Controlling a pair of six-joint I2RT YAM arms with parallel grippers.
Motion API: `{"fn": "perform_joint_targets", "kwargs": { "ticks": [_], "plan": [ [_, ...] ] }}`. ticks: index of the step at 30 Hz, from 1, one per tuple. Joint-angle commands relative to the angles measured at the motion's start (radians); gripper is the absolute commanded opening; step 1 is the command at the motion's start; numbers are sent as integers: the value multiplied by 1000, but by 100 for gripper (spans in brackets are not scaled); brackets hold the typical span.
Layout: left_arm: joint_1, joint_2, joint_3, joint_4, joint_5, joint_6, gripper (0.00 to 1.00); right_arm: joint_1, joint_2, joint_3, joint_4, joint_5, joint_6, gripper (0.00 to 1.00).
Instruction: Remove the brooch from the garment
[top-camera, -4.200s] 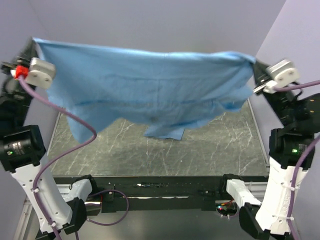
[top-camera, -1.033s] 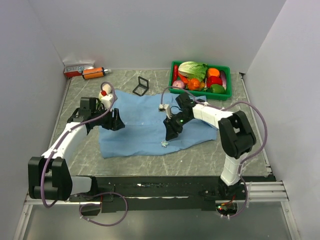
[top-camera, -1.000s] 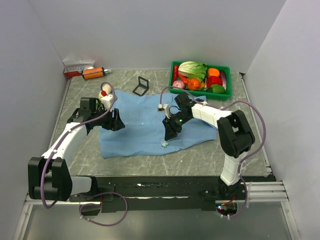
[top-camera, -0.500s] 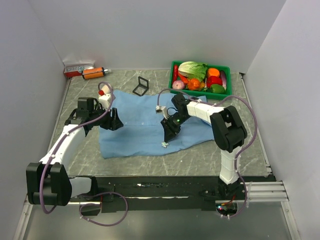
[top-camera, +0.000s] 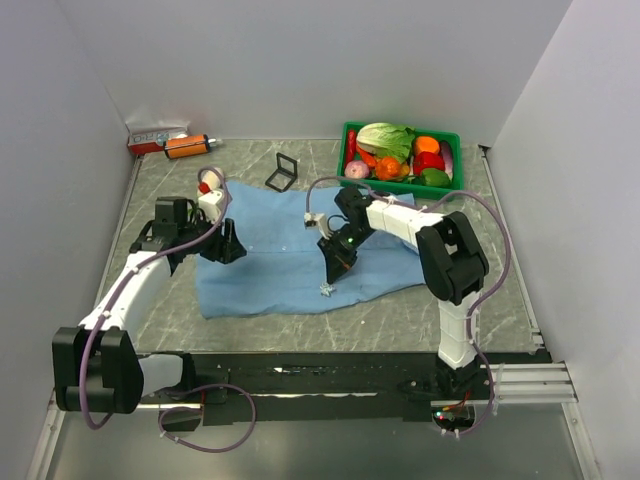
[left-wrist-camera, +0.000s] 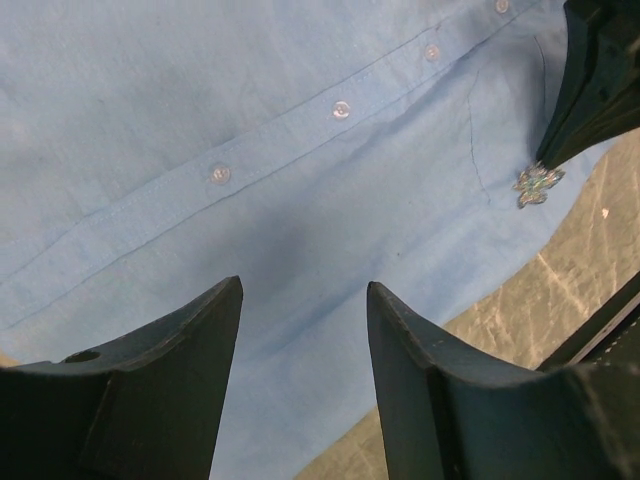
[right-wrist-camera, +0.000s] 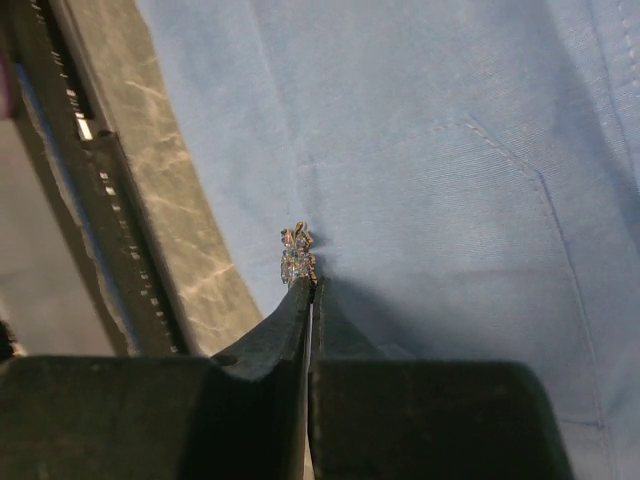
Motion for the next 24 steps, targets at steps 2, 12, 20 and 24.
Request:
{"fn": "perform_joint_targets", "kwargs": {
  "ticks": [2, 12, 20, 24],
  "plan": [
    [-65, -79, -14, 67, -14, 131, 58, -56, 28, 180, -162, -145, 84, 0],
    [-493, -21, 55, 133, -282, 369, 55, -127, 127, 180, -189, -479, 440, 0],
    [-671, 37, 36, 236, -231, 514, 55, -185, 117, -13, 121, -643, 877, 0],
    [-702, 62, 33, 297, -197, 527, 57, -184, 104, -134, 406, -718, 1170, 0]
  ]
}}
